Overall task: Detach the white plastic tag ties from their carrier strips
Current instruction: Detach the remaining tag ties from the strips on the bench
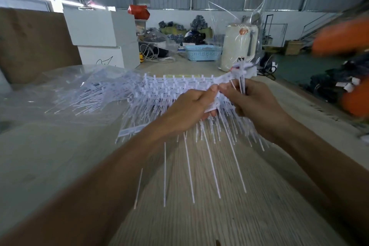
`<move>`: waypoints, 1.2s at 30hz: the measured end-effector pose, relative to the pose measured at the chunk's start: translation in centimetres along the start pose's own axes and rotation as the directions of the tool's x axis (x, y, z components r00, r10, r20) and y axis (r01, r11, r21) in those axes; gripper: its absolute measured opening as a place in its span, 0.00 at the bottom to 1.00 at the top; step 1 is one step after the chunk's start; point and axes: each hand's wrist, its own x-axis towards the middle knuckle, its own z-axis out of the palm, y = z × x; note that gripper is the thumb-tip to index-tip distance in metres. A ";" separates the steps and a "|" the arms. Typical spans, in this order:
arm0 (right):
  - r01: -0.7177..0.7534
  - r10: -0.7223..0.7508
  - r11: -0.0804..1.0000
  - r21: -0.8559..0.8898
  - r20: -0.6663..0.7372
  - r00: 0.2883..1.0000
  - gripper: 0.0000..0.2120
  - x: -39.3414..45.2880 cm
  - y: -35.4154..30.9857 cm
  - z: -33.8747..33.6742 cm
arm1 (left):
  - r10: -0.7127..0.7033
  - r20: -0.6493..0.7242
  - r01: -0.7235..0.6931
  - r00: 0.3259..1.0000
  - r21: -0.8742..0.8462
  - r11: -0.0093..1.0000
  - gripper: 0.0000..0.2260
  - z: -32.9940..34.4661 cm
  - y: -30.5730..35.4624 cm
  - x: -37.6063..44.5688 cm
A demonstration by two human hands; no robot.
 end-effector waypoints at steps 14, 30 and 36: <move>-0.053 0.048 0.976 0.209 0.030 0.998 0.14 -0.2 -0.3 0.3 | 0.060 0.110 -0.054 0.992 -0.060 0.997 0.34 0.0 0.8 -0.1; -0.197 0.225 0.969 -0.150 0.204 0.953 0.19 -0.2 0.5 -0.2 | 0.108 -0.095 -0.109 0.990 -0.003 0.994 0.06 -2.1 0.3 -0.1; -0.151 0.160 0.986 -0.078 0.123 0.980 0.14 -0.2 0.5 0.3 | -0.043 -0.022 0.046 0.999 0.140 0.989 0.12 -1.8 0.2 0.0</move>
